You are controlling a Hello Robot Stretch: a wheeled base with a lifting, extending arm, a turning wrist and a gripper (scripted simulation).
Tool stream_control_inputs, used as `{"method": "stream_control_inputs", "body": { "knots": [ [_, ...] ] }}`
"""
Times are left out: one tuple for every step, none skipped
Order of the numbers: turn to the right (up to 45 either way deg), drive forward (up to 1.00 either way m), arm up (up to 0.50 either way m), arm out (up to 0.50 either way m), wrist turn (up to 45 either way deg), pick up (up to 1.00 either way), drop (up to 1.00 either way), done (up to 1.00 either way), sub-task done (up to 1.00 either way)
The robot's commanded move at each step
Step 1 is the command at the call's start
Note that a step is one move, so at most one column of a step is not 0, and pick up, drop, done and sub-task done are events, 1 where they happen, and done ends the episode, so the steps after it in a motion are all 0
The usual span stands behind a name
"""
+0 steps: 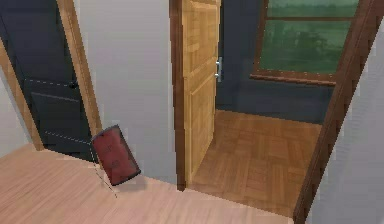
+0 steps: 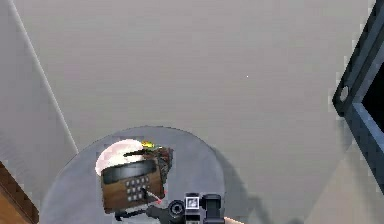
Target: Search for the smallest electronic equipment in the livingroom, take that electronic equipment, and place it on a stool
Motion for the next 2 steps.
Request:
{"method": "stream_control_inputs", "body": {
  "knots": [
    [0.0,0.0,0.0,0.0,0.0,1.0,0.0,0.0,0.0],
    [0.0,0.0,0.1,0.0,0.0,0.0,0.0,0.0,0.0]
  ]
}}
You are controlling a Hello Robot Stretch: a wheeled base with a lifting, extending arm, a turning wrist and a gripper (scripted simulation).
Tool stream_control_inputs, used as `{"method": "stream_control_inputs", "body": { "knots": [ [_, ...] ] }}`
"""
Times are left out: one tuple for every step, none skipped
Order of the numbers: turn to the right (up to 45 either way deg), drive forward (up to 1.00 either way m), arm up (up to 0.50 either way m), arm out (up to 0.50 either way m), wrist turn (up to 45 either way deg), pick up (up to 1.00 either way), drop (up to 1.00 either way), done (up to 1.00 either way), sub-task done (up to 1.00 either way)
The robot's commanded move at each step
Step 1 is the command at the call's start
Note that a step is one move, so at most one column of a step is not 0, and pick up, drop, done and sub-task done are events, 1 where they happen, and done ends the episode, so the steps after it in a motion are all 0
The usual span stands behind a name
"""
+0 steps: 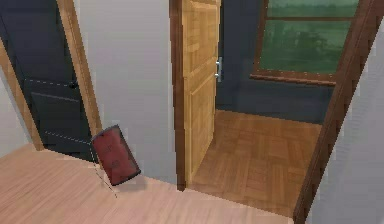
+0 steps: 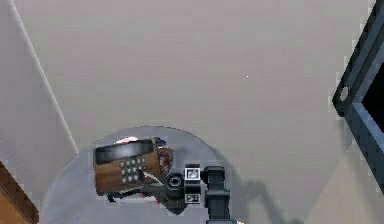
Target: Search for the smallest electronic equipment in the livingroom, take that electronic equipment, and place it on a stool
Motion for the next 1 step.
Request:
{"method": "stream_control_inputs", "body": {
  "knots": [
    [0.0,0.0,0.2,0.0,0.0,0.0,0.0,0.0,0.0]
  ]
}}
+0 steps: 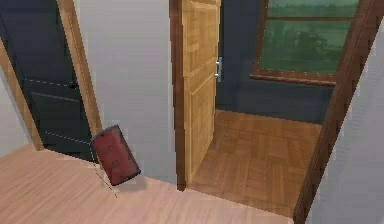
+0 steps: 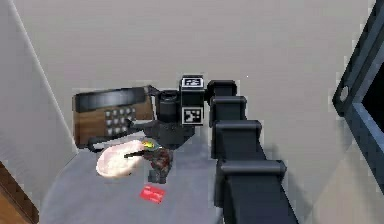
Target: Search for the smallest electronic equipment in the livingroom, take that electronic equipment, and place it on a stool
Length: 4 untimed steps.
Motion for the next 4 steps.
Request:
{"method": "stream_control_inputs", "body": {
  "knots": [
    [0.0,0.0,0.0,0.0,-45.0,0.0,0.0,0.0,0.0],
    [0.0,0.0,0.0,0.0,-30.0,0.0,0.0,0.0,0.0],
    [0.0,0.0,0.0,-0.16,0.0,0.0,0.0,0.0,0.0],
    [-45.0,0.0,0.0,0.0,0.0,0.0,0.0,0.0,0.0]
  ]
}}
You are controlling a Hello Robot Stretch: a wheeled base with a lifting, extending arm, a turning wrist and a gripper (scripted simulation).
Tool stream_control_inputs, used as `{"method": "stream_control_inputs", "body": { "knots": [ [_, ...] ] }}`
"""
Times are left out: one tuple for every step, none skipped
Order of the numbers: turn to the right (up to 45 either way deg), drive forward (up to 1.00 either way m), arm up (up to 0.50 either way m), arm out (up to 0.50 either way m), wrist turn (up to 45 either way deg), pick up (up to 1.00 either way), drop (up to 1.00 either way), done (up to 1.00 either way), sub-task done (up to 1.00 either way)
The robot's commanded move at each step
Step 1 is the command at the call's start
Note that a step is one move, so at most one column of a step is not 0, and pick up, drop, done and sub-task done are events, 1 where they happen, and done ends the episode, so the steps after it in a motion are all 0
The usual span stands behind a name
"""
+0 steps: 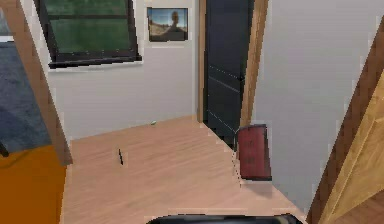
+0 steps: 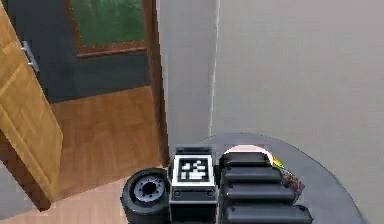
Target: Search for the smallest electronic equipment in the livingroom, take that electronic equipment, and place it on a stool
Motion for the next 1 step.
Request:
{"method": "stream_control_inputs", "body": {
  "knots": [
    [-6.0,0.0,0.0,0.0,0.0,0.0,0.0,0.0,0.0]
  ]
}}
